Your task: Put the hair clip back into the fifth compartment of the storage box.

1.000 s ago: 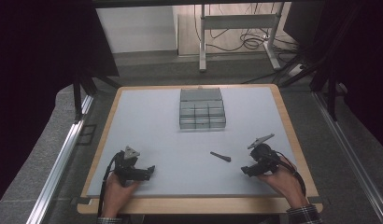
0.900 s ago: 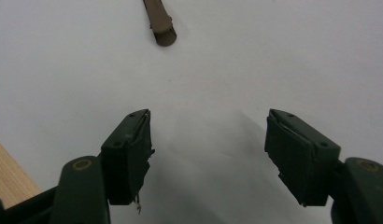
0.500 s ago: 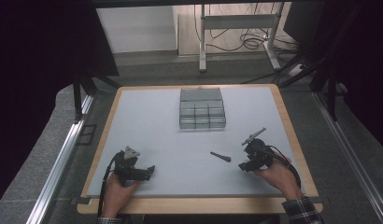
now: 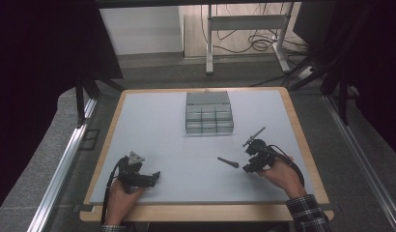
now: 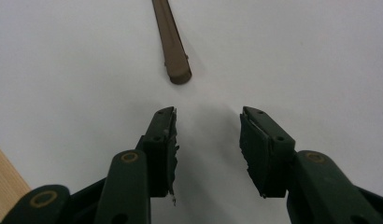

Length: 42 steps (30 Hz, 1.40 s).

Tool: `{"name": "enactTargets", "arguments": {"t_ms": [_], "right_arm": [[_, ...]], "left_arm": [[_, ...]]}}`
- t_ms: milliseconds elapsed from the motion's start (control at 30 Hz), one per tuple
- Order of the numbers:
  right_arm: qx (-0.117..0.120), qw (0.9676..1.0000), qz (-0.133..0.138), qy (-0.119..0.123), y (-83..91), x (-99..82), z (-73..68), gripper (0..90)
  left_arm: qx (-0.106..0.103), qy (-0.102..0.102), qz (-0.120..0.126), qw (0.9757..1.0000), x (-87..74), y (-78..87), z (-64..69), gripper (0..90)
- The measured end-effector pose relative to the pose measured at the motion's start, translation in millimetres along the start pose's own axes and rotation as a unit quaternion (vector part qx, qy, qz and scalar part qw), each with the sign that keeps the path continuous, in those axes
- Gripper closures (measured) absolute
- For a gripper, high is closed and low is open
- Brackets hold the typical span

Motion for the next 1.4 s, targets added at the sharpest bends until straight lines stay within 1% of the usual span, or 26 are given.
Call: {"name": "enactTargets", "arguments": {"t_ms": [200, 367, 500, 667, 767, 800, 833, 867, 1067, 1167, 1267, 1400], "right_arm": [[0.001, 0.9998, -0.008, 0.018, -1.1, 11.3, -3.7, 55.8], [0.008, 0.9993, -0.017, 0.033, -5.9, 17.3, -6.7, 57.2], [0.012, 0.9989, -0.023, 0.039, -8.0, 21.9, -9.8, 58.8], [0.013, 0.9981, -0.03, 0.052, -10.7, 28.2, -13.3, 61.6], [0.012, 0.9978, -0.035, 0.054, -12.8, 31.7, -15.2, 63.7], [0.013, 0.9975, -0.035, 0.059, -14.0, 33.0, -15.3, 64.2], [0.014, 0.9976, -0.037, 0.057, -14.4, 33.8, -16.5, 64.5], [0.014, 0.9972, -0.04, 0.061, -15.5, 34.8, -16.8, 64.7], [0.008, 0.9959, -0.048, 0.076, -21.0, 38.5, -19.0, 67.2], [0.004, 0.9954, -0.05, 0.082, -21.1, 39.9, -19.4, 69.5], [0.0, 0.9944, -0.052, 0.092, -21.2, 39.9, -20.4, 74.8], [-0.004, 0.9936, -0.057, 0.097, -20.6, 39.9, -21.7, 76.0]], "left_arm": [[0.0, 0.0, 0.0, 1.0, 0.0, 0.0, 0.0, 0.1], [0.0, 0.0, 0.0, 1.0, 0.0, 0.0, 0.0, 0.1], [0.0, 0.0, 0.0, 1.0, 0.0, 0.0, 0.0, 0.1], [0.0, 0.0, 0.0, 1.0, 0.0, 0.0, 0.0, 0.1], [0.0, 0.0, 0.0, 1.0, 0.0, 0.0, 0.0, 0.0], [0.0, 0.0, 0.0, 1.0, 0.0, 0.0, 0.0, 0.1], [0.0, 0.0, 0.0, 1.0, 0.0, 0.0, 0.0, 0.0], [0.0, 0.0, 0.0, 1.0, 0.0, 0.0, 0.0, 0.0], [0.0, 0.0, 0.0, 1.0, 0.0, 0.0, 0.0, 0.1], [0.0, 0.0, 0.0, 1.0, 0.0, 0.0, 0.0, 0.1], [0.0, 0.0, 0.0, 1.0, 0.0, 0.0, 0.0, 0.1], [0.0, 0.0, 0.0, 1.0, 0.0, 0.0, 0.0, 0.0]]}}
Point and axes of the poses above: each handheld gripper's, and its own axes: y roughly backward along the jaws, x roughly out of its top, z roughly to its right, the point moved 8 cm from there along -y, roughly forward along the jaws, and after that the axes turned 14 degrees about -x, right-handed, at the moved point
